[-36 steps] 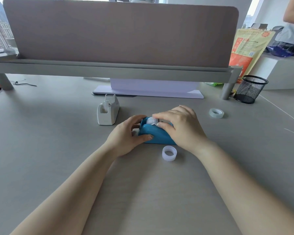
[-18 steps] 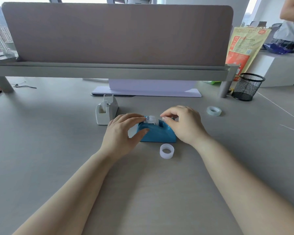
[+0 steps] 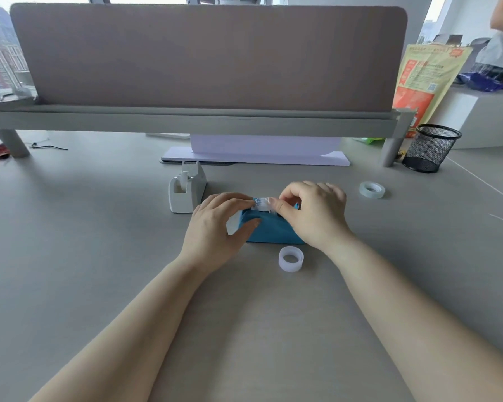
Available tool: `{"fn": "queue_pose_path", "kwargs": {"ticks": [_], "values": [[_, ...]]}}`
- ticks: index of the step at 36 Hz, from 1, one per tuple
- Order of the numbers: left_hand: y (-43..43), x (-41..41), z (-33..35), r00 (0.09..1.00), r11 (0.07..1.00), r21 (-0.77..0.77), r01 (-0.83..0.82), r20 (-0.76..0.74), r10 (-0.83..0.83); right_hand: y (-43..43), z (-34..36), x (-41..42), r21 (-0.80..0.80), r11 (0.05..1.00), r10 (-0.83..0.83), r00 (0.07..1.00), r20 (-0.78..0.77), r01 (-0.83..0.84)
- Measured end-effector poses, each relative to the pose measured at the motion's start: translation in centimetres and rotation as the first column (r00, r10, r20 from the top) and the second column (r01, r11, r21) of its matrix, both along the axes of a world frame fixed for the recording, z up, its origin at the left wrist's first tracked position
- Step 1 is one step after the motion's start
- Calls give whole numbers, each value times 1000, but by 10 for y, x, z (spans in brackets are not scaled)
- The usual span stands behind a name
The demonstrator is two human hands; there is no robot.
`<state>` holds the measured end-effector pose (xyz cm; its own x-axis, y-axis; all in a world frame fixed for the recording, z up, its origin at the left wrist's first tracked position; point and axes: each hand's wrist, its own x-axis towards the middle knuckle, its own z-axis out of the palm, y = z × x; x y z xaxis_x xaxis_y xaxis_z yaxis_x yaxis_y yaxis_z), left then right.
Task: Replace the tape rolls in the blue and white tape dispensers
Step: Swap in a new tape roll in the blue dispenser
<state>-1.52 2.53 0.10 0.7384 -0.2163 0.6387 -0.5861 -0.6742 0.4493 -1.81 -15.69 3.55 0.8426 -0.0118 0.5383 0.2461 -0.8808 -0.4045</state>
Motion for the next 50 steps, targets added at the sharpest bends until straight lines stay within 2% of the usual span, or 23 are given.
{"fn": "queue_pose_path", "kwargs": {"ticks": [4, 19, 26, 29, 38, 50], "values": [[-1, -1, 2, 1000, 1000, 7, -2, 1, 2, 5, 0, 0, -9, 1000, -21, 999, -47, 20], [-4, 0, 2, 1000, 1000, 25, 3, -10, -3, 13, -4, 2, -28, 999, -28, 997, -72, 26], [-3, 1, 2, 1000, 1000, 16, 5, 0, -5, 3, 3, 6, 59, 998, -11, 999, -44, 14], [-3, 2, 1, 1000, 1000, 3, 1, 11, -1, -5, 8, 7, 75, 996, 51, 999, -5, -51], [-3, 1, 1, 1000, 1000, -18, 1, 18, -1, -10, 5, 5, -177, 942, 316, 934, 166, -287], [-5, 2, 1, 1000, 999, -34, -3, 4, 3, -7, -7, 8, -410, 906, 269, 894, 358, -109]]}}
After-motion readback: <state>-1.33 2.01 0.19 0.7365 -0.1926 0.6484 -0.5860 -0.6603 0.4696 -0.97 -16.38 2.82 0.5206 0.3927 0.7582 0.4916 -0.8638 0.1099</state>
